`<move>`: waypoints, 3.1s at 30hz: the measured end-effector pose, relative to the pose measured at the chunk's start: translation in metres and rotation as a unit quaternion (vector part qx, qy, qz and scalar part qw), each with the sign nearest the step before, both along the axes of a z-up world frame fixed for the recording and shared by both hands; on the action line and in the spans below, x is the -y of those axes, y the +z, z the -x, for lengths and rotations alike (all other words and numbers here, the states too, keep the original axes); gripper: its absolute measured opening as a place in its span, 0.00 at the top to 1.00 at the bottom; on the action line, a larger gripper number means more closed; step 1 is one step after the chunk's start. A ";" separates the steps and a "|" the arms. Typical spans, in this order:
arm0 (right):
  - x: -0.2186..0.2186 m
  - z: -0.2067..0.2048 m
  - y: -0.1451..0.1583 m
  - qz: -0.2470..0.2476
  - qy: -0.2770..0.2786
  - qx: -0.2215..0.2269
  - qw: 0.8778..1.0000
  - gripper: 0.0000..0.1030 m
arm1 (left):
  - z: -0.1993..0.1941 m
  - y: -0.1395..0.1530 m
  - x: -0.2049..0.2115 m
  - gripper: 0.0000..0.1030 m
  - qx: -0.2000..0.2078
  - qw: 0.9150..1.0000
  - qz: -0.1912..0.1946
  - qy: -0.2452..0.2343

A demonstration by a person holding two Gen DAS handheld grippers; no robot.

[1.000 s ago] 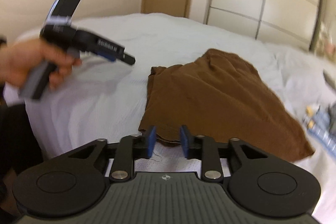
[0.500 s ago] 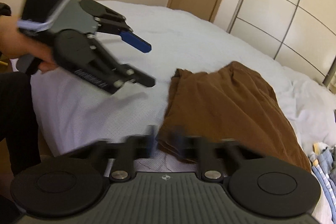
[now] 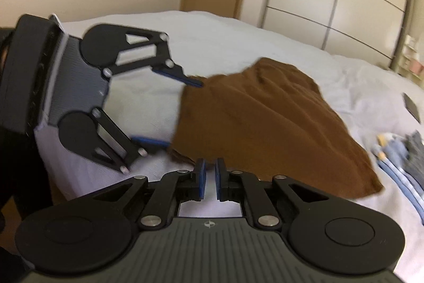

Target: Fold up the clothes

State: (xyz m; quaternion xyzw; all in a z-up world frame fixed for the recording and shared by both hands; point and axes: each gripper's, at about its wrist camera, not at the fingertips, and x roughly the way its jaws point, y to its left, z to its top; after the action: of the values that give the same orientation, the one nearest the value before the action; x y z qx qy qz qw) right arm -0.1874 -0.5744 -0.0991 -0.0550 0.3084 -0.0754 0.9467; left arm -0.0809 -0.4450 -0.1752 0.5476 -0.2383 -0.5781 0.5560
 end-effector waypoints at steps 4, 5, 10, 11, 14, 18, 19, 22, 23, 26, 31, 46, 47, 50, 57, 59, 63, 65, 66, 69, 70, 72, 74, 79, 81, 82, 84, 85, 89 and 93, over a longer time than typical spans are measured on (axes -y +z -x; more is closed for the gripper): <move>0.005 0.007 -0.003 0.031 -0.013 -0.011 0.999 0.72 | -0.005 -0.004 0.003 0.35 0.032 0.999 -0.008 -0.014; 0.006 0.007 -0.003 0.039 -0.015 -0.013 0.999 0.67 | -0.006 -0.005 0.005 0.41 0.034 0.999 -0.013 -0.016; 0.013 0.009 -0.003 0.054 -0.024 -0.002 0.998 0.40 | -0.002 -0.008 0.027 0.95 0.004 0.999 -0.045 0.010; 0.014 0.008 -0.004 0.055 -0.025 -0.001 0.998 0.40 | -0.005 -0.001 0.030 0.96 -0.026 0.999 -0.038 0.023; 0.007 0.003 -0.010 0.087 -0.013 -0.012 0.996 0.40 | -0.022 0.035 0.037 0.96 -0.166 0.984 -0.001 0.070; -0.008 -0.012 -0.020 0.173 0.003 -0.006 0.985 0.30 | -0.037 0.066 0.042 0.96 -0.235 0.967 0.025 0.092; -0.011 -0.017 -0.022 0.194 0.004 -0.002 0.981 0.29 | -0.039 0.070 0.043 0.96 -0.243 0.965 0.026 0.094; -0.006 -0.034 -0.028 0.226 -0.003 0.014 0.974 0.37 | -0.044 0.080 0.044 0.96 -0.263 0.960 0.028 0.096; -0.001 -0.041 -0.030 0.240 -0.008 0.007 0.971 0.44 | -0.046 0.082 0.044 0.96 -0.268 0.958 0.028 0.098; 0.018 -0.053 -0.039 0.295 -0.019 -0.018 0.955 0.64 | -0.051 0.086 0.036 0.96 -0.270 0.957 0.030 0.098; 0.057 -0.046 -0.060 0.393 -0.023 -0.070 0.917 0.74 | -0.057 0.085 0.036 0.96 -0.277 0.955 0.034 0.097; 0.026 -0.025 0.007 0.352 0.003 -0.065 0.934 1.00 | -0.080 0.143 -0.071 0.97 -0.229 0.965 0.068 0.111; 0.012 -0.020 0.017 0.345 0.013 -0.059 0.937 1.00 | -0.080 0.144 -0.090 0.97 -0.226 0.965 0.065 0.116; -0.037 -0.009 0.040 0.315 0.057 -0.054 0.946 1.00 | -0.068 0.142 -0.147 0.98 -0.228 0.963 0.042 0.136; -0.125 0.020 0.050 0.237 0.162 -0.093 0.953 1.00 | -0.042 0.118 -0.227 0.98 -0.294 0.940 0.002 0.174; -0.126 0.020 0.047 0.219 0.158 -0.105 0.957 1.00 | -0.042 0.112 -0.226 0.98 -0.305 0.938 0.000 0.163; -0.125 0.018 0.045 0.202 0.140 -0.129 0.961 0.99 | -0.052 0.115 -0.215 0.98 -0.312 0.940 0.001 0.139; -0.126 0.012 0.053 0.193 0.135 -0.131 0.963 1.00 | -0.064 0.123 -0.209 0.98 -0.325 0.936 0.002 0.134; -0.125 0.006 0.060 0.187 0.132 -0.129 0.965 0.99 | -0.073 0.128 -0.204 0.98 -0.336 0.932 0.003 0.133; -0.115 0.001 0.080 0.179 0.127 -0.118 0.968 1.00 | -0.110 0.148 -0.180 0.98 -0.395 0.908 0.008 0.137; -0.111 0.001 0.086 0.179 0.124 -0.113 0.969 1.00 | -0.124 0.154 -0.170 0.98 -0.414 0.900 0.009 0.139; -0.099 -0.002 0.097 0.174 0.118 -0.102 0.972 1.00 | -0.153 0.161 -0.142 0.98 -0.447 0.883 0.005 0.145; -0.068 -0.022 0.111 0.145 0.104 -0.086 0.980 1.00 | -0.182 0.167 -0.113 0.98 -0.480 0.864 0.000 0.153; 0.020 -0.091 0.111 0.072 0.075 -0.088 0.991 0.99 | -0.267 0.138 -0.030 0.98 -0.583 0.786 -0.048 0.200; 0.057 -0.121 0.098 0.026 0.056 -0.092 0.994 0.98 | -0.293 0.117 -0.007 0.99 -0.618 0.751 -0.067 0.221; 0.074 -0.134 0.091 0.003 0.047 -0.095 0.994 0.97 | -0.304 0.108 0.002 0.99 -0.630 0.738 -0.075 0.230; 0.104 -0.153 0.074 -0.050 0.031 -0.110 0.992 0.95 | -0.317 0.095 0.011 0.98 -0.635 0.728 -0.081 0.245; 0.119 -0.162 0.065 -0.074 0.023 -0.117 0.990 0.90 | -0.323 0.092 0.013 0.98 -0.641 0.722 -0.082 0.249; 0.158 -0.167 0.042 -0.161 -0.008 -0.099 0.982 0.64 | -0.354 0.085 0.012 0.92 -0.682 0.678 -0.057 0.268; 0.194 -0.148 0.035 -0.271 -0.060 -0.031 0.960 0.55 | -0.368 0.083 0.000 0.92 -0.696 0.653 -0.025 0.299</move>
State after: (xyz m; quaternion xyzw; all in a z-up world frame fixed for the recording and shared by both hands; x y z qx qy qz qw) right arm -0.0398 -0.7682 -0.0641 0.2198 0.3494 -0.0443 0.9097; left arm 0.2875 -0.4452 -0.0921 0.0406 0.4095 -0.5983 0.6875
